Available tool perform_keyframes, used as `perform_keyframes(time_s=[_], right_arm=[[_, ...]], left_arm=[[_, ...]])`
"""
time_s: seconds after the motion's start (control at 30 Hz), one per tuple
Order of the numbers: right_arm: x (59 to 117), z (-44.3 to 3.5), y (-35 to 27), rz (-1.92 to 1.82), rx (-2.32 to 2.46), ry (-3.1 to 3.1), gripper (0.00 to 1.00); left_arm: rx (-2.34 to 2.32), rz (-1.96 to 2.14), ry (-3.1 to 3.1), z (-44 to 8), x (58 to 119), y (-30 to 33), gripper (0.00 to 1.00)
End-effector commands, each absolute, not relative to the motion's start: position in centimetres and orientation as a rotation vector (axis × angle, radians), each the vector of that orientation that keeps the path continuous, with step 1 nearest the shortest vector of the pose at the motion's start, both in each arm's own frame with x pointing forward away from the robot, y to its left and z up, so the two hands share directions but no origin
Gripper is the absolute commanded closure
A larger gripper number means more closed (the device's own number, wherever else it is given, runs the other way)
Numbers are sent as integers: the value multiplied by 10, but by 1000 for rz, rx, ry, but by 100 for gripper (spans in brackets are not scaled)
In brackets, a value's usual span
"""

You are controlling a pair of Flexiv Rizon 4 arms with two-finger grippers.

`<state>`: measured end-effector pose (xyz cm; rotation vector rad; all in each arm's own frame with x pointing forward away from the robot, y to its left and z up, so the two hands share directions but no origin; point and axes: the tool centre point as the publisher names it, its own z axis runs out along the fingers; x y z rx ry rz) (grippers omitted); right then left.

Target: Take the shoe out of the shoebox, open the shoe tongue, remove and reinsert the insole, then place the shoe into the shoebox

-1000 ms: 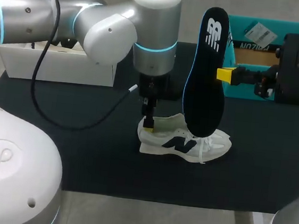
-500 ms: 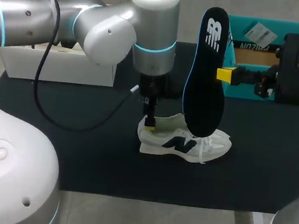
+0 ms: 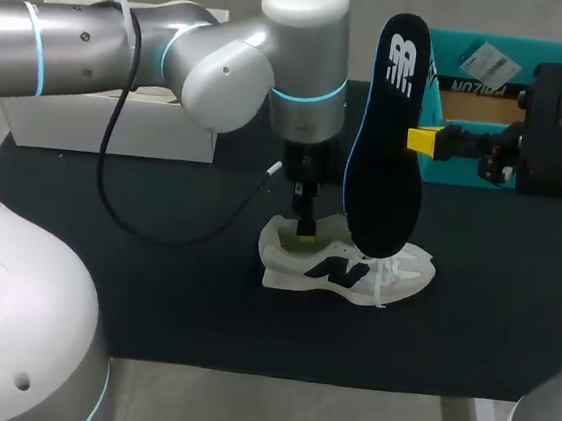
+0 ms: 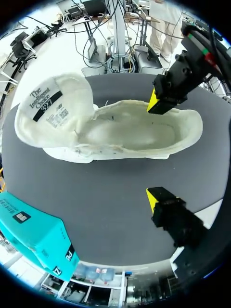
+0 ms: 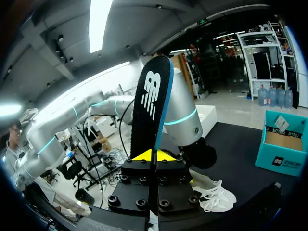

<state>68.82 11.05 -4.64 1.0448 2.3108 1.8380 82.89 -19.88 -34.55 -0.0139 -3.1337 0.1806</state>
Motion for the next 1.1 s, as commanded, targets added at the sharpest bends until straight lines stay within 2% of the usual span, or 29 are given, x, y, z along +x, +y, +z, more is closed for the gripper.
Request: perform_keyframes(time_s=[0.03,0.63,0.73,0.83,0.93,1.03,1.07,1.1], right_arm=[[688,-48,113,1837,1048,2306,100],[688,-48,113,1837,1048,2306,100],[688,-48,113,1837,1048,2306,100],[688,-48,113,1837,1048,2306,100],[688,-48,113,1837,1048,2306,100],[688,-48,113,1837,1048,2306,100],[688,-48,113,1837,1048,2306,100],[688,-48,113,1837,1048,2306,100]], left_arm=[[-17,188,-3122,-355,839,-210,0],[-68,233,-3094,-381,851,-236,0],[-68,256,-3098,-384,850,-239,17],[-69,272,-3094,-388,848,-241,53],[-79,271,-3091,-388,844,-242,61],[-86,271,-3091,-387,841,-242,75],[-88,273,-3091,-387,840,-242,84],[-89,275,-3091,-387,839,-242,100]])
